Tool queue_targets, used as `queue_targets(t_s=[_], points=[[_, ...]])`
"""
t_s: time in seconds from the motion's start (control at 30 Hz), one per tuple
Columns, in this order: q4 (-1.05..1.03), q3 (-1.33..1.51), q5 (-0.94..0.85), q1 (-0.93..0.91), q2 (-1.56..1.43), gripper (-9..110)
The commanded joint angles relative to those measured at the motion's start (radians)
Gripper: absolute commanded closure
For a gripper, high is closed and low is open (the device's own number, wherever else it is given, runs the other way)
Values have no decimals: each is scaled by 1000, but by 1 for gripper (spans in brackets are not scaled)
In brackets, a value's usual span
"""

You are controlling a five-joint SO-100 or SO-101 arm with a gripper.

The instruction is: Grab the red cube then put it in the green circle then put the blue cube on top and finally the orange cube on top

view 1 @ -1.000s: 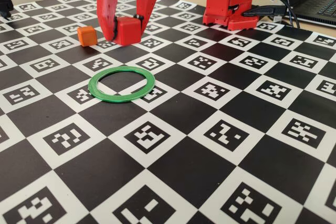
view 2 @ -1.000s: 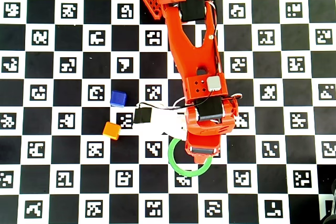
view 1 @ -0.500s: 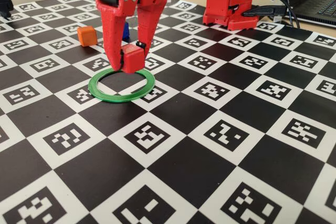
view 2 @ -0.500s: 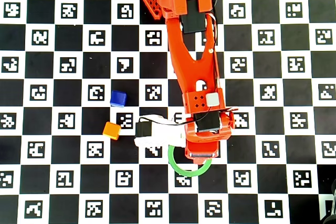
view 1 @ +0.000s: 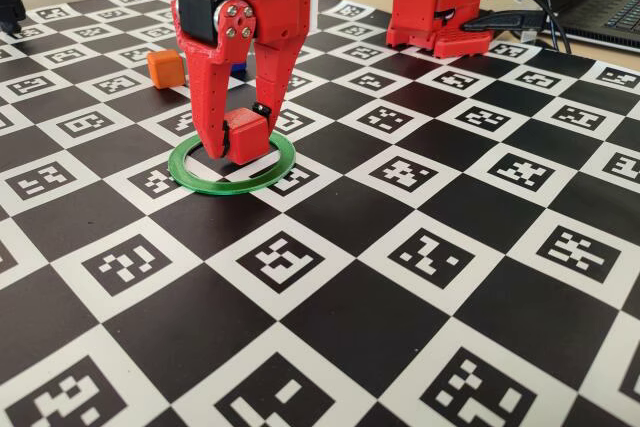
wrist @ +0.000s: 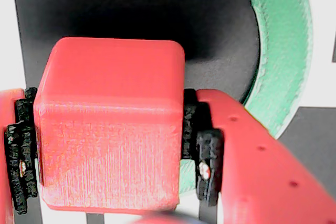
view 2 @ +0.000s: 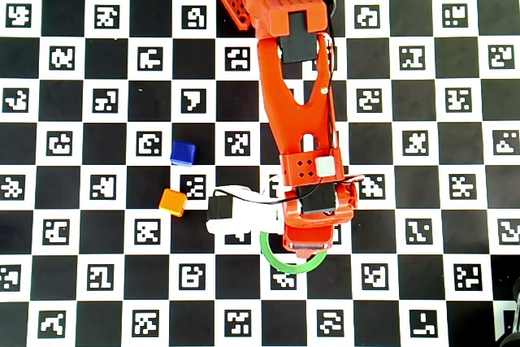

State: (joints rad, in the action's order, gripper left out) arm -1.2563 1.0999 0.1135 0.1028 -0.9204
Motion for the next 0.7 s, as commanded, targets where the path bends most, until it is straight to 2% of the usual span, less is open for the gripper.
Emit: queue_targets(t_s=[0.0,0.43,0.67], points=[[11,-94,-6,-17,-32,94],[35,-74,-18,-26,-17,94],[17,-69,-9,-18,-17,84]])
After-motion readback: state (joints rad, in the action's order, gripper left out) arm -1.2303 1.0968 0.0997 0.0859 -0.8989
